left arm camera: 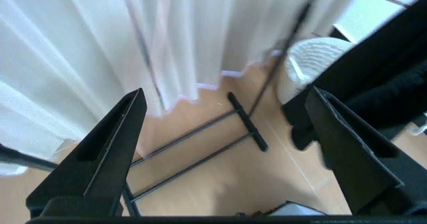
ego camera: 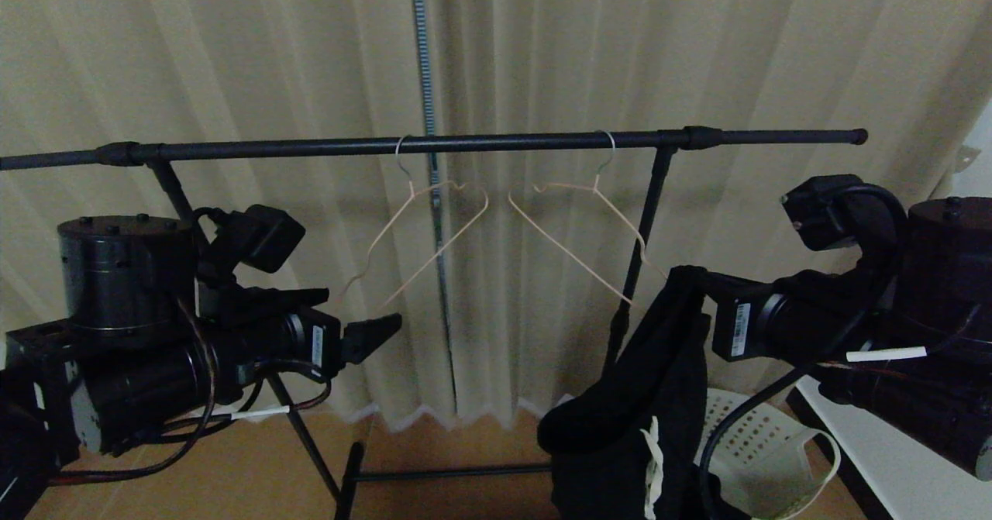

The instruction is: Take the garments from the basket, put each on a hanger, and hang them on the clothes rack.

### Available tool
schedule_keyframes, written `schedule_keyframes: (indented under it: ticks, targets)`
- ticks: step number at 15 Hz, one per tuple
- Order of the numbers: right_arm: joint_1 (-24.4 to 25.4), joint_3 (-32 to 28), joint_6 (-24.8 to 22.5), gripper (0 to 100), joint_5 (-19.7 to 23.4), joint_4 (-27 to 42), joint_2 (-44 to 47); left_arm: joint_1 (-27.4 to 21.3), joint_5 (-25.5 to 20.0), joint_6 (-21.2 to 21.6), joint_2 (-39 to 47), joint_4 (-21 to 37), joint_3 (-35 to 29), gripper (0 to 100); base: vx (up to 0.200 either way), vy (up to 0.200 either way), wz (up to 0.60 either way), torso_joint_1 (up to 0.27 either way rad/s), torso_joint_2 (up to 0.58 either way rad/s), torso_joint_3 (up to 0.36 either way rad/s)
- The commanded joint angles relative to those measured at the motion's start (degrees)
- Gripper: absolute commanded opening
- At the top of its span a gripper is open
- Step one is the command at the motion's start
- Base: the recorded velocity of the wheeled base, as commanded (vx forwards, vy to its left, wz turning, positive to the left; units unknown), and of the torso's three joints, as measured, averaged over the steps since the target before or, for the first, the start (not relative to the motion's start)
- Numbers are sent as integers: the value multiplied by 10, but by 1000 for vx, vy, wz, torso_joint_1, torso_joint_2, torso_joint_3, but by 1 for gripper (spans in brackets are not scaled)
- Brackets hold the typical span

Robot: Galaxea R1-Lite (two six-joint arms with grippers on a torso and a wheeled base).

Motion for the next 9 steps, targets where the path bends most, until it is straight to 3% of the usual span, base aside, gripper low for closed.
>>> schedule_keyframes:
  ticks: [1,4,9]
  targets:
    - [1,3,0,0,0,0,-3,11,0,2,27,-7,-17,100,0,0,0,0,0,0]
    - [1,3,-1,0,0,0,-7,44,0,29,72,-6,-80,100,0,0,0,0,0,0]
    - [1,3,-1,0,1,0,-7,57,1,31,148,-5,-152,100,0,0,0,0,0,0]
